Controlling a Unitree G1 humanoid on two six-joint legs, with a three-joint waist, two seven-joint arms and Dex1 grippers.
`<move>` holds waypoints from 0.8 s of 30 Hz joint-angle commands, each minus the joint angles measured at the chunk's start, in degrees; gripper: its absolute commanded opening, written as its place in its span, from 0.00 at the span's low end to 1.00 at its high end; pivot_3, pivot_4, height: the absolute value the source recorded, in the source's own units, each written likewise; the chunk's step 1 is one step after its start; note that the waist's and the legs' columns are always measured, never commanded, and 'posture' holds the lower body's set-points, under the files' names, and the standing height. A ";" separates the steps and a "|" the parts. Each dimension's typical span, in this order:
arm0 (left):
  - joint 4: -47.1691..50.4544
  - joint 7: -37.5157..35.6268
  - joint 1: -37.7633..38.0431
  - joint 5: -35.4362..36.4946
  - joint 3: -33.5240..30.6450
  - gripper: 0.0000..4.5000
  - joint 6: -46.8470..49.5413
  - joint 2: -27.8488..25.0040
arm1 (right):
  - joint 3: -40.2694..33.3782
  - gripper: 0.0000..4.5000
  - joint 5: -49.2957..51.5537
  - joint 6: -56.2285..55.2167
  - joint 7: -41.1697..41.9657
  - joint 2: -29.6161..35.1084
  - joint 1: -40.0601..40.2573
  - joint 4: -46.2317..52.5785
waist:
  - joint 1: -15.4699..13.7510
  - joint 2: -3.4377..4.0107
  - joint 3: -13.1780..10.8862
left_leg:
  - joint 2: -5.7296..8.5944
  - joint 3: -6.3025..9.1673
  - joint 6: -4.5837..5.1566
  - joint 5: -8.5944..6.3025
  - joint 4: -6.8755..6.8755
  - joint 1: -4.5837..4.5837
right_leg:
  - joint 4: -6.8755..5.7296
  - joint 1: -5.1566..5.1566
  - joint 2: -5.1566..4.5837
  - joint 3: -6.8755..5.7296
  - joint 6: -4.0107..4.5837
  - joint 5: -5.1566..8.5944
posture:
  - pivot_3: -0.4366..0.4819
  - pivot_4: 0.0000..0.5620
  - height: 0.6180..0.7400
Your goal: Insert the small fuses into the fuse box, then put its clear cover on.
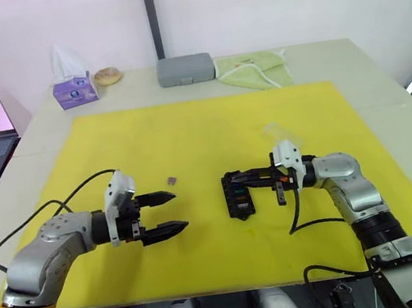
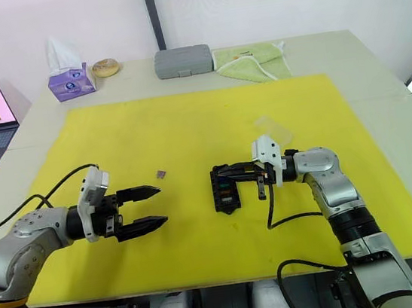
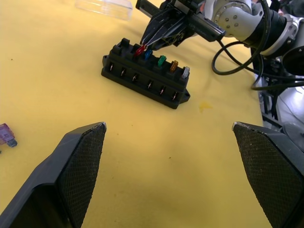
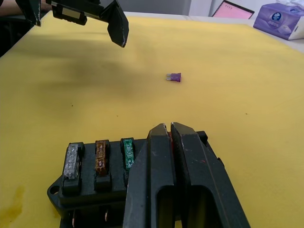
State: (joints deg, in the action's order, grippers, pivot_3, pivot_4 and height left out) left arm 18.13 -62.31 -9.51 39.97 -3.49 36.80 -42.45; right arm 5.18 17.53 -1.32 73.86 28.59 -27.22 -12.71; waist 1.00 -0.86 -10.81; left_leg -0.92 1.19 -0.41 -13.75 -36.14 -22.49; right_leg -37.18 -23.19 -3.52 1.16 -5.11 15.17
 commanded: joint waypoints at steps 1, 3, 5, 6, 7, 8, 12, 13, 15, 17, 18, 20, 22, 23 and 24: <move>0.45 -0.28 -0.07 -0.01 -0.20 1.00 -0.72 -0.09 | -1.21 0.00 2.08 0.82 0.36 0.73 -0.19 2.45 | -0.01 0.00 0.00 | 0.00 0.00 0.00 0.00 0.00 0.00 | 0.00 0.00 0.00 0.00 0.00 0.00 | 0.48 0.27 1.00; 0.42 -0.39 -0.09 0.03 -0.20 1.00 -0.65 -0.12 | -1.98 0.00 3.46 1.70 0.41 0.56 -0.59 2.73 | -0.02 0.00 0.00 | 0.00 0.00 0.00 0.00 0.00 0.00 | 0.00 0.00 0.00 0.00 0.00 0.00 | 0.48 0.27 1.00; 0.37 -0.76 -0.19 0.27 -0.22 1.00 -0.41 -0.34 | -2.52 0.00 5.00 2.71 0.64 0.36 -1.08 2.99 | -0.04 0.00 0.00 | 0.00 0.00 0.00 0.00 0.00 0.00 | 0.00 0.00 0.00 0.00 0.00 0.00 | 0.48 0.27 1.00; 0.36 -1.30 -0.57 0.81 -0.24 1.00 0.19 -0.68 | -3.01 0.00 6.19 3.54 0.92 0.19 -1.62 3.00 | -0.04 0.00 0.00 | 0.00 0.00 0.00 0.00 0.00 0.00 | 0.00 0.00 -0.01 0.00 0.00 0.00 | 0.48 0.27 1.00; 0.36 -1.94 -1.10 1.63 -0.45 1.00 1.02 -1.13 | -3.46 0.00 7.36 4.70 1.19 0.11 -2.22 2.99 | -0.01 0.00 0.00 | 0.00 0.00 0.00 0.00 0.00 0.00 | 0.00 0.00 -0.01 0.00 0.00 0.00 | 0.48 0.27 1.00; 0.31 -2.57 -1.74 2.39 -0.81 1.00 1.88 -1.68 | -3.81 0.00 8.23 5.61 1.49 0.09 -2.87 2.87 | 0.03 0.00 0.00 | 0.00 0.00 0.00 0.00 0.00 0.00 | 0.00 0.00 0.00 0.00 0.00 0.00 | 0.48 0.27 1.00; 1.79 -4.97 -4.11 5.04 -3.13 1.00 4.61 -5.47 | -4.10 0.00 10.46 8.40 2.96 0.16 -5.26 2.86 | 0.10 0.00 0.00 | 0.00 0.01 0.00 0.00 0.00 0.00 | -0.01 -0.01 0.02 -0.01 0.00 0.00 | 0.48 0.27 1.00; 2.70 -5.08 -4.83 5.86 -3.65 1.00 5.25 -6.37 | -4.22 0.00 11.14 9.14 3.28 0.03 -5.91 2.70 | 0.07 0.00 -0.01 | 0.00 0.01 0.00 0.00 0.00 0.00 | -0.01 -0.01 0.02 -0.01 0.00 0.00 | 0.48 0.27 1.00; 4.00 -4.96 -5.90 7.27 -4.93 1.00 6.25 -7.92 | -4.24 0.00 11.96 10.43 2.96 -0.63 -7.00 2.62 | 0.03 -0.02 -0.02 | -0.01 0.02 0.00 0.00 0.01 -0.02 | 0.01 -0.03 0.01 -0.01 0.00 0.00 | 0.48 0.27 1.00; 4.94 -4.53 -6.59 8.72 -6.10 1.00 7.52 -9.12 | -3.87 0.00 12.54 11.64 3.26 -1.18 -7.43 2.29 | 0.00 -0.01 -0.02 | -0.01 0.03 0.00 0.00 0.01 -0.04 | 0.03 -0.04 0.00 -0.01 0.00 0.00 | 0.48 0.27 1.00; 5.37 -4.32 -6.76 9.27 -6.43 1.00 8.11 -9.53 | -3.80 0.00 12.83 12.21 3.54 -1.31 -7.48 2.02 | 0.00 -0.01 -0.02 | 0.00 0.03 0.00 0.00 0.01 -0.04 | 0.02 -0.04 0.00 -0.01 0.00 0.00 | 0.48 0.27 1.00; 6.22 -4.68 -6.05 10.42 -7.79 1.00 9.19 -11.13 | -3.60 0.00 13.35 13.72 3.78 -1.64 -7.27 2.13 | 0.05 -0.01 -0.02 | 0.00 0.03 0.00 0.00 0.02 -0.04 | 0.03 -0.04 0.00 -0.01 0.00 0.00 | 0.48 0.27 1.00; 7.46 -4.69 -4.50 11.49 -9.04 1.00 10.62 -12.86 | -4.01 0.00 16.19 19.24 3.83 -1.63 -6.49 2.99 | 0.19 -0.01 -0.02 | -0.01 0.03 0.00 0.00 0.02 -0.05 | 0.02 -0.05 0.01 -0.01 0.00 0.00 | 0.48 0.27 1.00; 7.91 -4.64 -3.82 11.94 -9.61 1.00 11.08 -13.44 | -4.16 0.00 17.49 21.73 3.58 -1.68 -6.08 3.70 | 0.16 -0.01 -0.02 | -0.01 0.03 0.00 0.00 0.03 -0.04 | 0.01 -0.06 0.01 0.00 0.00 0.00 | 0.48 0.27 1.00; 8.22 -4.41 -3.42 12.33 -9.92 1.00 11.37 -13.70 | -4.23 0.00 17.89 22.57 3.35 -1.82 -5.80 4.12 | 0.10 -0.01 -0.02 | -0.02 0.05 0.00 0.00 0.03 -0.04 | 0.01 -0.06 0.01 0.00 0.00 0.00 | 0.48 0.27 1.00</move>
State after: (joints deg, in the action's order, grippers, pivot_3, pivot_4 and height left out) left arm 24.46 -66.76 -13.02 50.67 -11.16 47.58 -55.39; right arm 2.03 32.99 19.08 77.30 27.09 -33.04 -11.26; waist 1.09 -0.87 -10.83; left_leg -0.94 1.26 -0.40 -13.76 -36.10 -22.53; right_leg -37.16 -23.26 -3.52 1.16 -5.11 15.17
